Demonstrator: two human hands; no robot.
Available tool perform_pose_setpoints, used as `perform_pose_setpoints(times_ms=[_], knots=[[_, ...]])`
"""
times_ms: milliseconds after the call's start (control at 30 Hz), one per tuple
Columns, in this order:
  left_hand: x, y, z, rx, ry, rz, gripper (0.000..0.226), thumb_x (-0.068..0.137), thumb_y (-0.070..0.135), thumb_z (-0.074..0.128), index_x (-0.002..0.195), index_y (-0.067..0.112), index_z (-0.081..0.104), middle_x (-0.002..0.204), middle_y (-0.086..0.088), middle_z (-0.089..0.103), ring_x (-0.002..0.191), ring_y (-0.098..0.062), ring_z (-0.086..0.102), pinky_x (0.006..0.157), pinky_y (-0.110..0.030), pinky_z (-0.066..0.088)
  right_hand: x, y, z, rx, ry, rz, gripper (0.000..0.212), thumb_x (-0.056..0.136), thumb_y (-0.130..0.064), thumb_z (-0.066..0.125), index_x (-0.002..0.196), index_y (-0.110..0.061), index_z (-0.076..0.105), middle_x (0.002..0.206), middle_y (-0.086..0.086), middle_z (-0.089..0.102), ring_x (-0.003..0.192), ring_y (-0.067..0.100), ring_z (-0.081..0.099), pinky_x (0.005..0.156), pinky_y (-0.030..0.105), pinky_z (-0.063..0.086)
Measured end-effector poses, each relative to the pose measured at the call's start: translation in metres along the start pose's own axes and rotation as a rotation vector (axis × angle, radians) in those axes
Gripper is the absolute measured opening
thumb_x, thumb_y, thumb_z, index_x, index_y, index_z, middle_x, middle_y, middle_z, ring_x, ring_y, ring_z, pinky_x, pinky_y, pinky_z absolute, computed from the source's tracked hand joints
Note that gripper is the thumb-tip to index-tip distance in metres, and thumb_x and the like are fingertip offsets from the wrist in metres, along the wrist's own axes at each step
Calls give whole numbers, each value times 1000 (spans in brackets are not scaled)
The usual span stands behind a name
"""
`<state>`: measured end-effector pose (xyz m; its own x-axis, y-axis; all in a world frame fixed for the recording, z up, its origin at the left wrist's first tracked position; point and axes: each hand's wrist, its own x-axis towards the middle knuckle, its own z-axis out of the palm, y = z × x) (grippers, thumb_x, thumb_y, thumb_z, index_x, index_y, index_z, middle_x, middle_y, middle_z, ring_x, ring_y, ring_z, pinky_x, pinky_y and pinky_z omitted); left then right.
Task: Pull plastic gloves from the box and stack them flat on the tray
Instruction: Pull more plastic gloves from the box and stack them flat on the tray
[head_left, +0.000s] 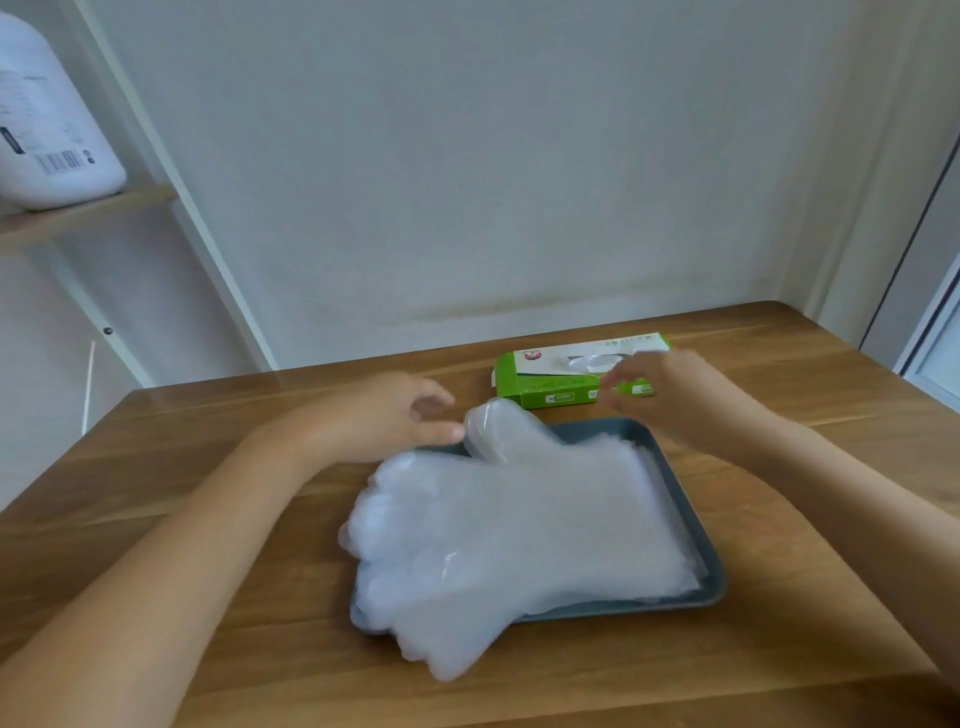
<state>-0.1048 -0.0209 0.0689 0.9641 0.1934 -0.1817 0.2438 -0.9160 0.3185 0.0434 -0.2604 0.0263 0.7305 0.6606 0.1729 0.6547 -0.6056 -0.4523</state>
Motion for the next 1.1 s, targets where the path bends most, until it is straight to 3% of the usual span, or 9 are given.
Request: perform_pose_setpoints(times_ms=[67, 167, 267, 333, 500, 633, 767, 900, 1100], knots=[[25, 7, -3, -79, 70, 41, 51, 87, 47, 63, 134, 28, 53, 135, 12, 55, 120, -4, 53, 105, -26, 40, 26, 14, 2, -7, 101, 28, 30, 91, -31, 61, 119, -21, 64, 113, 0, 62, 103, 17, 56, 79, 24, 36], [60, 17, 2, -158, 68, 102, 54, 90, 45, 61, 139, 27, 49, 142, 9, 50, 127, -6, 48, 112, -33, 36, 58, 31, 8, 1, 80, 98, 47, 89, -34, 65, 131, -15, 55, 127, 9, 57, 115, 25, 53, 82, 26, 37], [89, 27, 13, -118, -25, 118, 52, 95, 47, 52, 144, 33, 40, 150, 9, 42, 134, -11, 42, 114, -27, 29, 83, 48, 23, 81, 56, 181, 51, 80, -43, 71, 122, -14, 63, 119, 8, 63, 106, 26, 59, 79, 33, 47], [103, 34, 22, -78, -83, 114, 54, 98, 48, 45, 149, 34, 33, 155, 12, 31, 141, -12, 31, 110, -20, 22, 91, 53, 32, 98, 77, 163, 44, 76, -41, 74, 115, -20, 67, 120, 4, 63, 109, 23, 57, 83, 30, 44], [125, 36, 43, -40, -214, 68, 55, 100, 52, 34, 151, 40, 20, 162, 7, 7, 149, -15, 6, 116, -27, 6, 99, 57, 45, 22, 159, 83, 24, 79, -22, 74, 103, -15, 75, 127, 3, 59, 117, 22, 49, 84, 20, 28], [132, 32, 53, 3, -267, 55, 54, 100, 55, 29, 151, 46, 12, 162, 4, -7, 149, -20, -7, 121, -40, 1, 105, 61, 51, 29, 184, 92, 13, 80, -17, 73, 89, -8, 77, 122, 2, 61, 109, 20, 53, 72, 18, 25], [135, 29, 57, 4, -263, 65, 56, 99, 57, 29, 150, 47, 10, 162, 4, -9, 149, -19, -11, 121, -43, 0, 105, 65, 48, 171, 267, 127, 15, 87, -16, 67, 95, -8, 76, 107, 3, 70, 97, 18, 61, 75, 23, 39], [134, 28, 59, 6, -262, 68, 56, 98, 58, 28, 150, 49, 8, 162, 5, -9, 149, -18, -11, 121, -45, 1, 104, 67, 40, 486, 311, 315, 8, 85, -21, 70, 88, -17, 76, 83, -5, 70, 81, 11, 62, 69, 22, 44], [135, 29, 57, 13, -273, 70, 54, 99, 56, 28, 149, 49, 10, 162, 3, -8, 149, -20, -9, 121, -44, 1, 104, 72, 31, 981, 362, 469, 9, 82, -16, 74, 77, -9, 72, 77, 6, 71, 73, 20, 65, 80, 39, 56]])
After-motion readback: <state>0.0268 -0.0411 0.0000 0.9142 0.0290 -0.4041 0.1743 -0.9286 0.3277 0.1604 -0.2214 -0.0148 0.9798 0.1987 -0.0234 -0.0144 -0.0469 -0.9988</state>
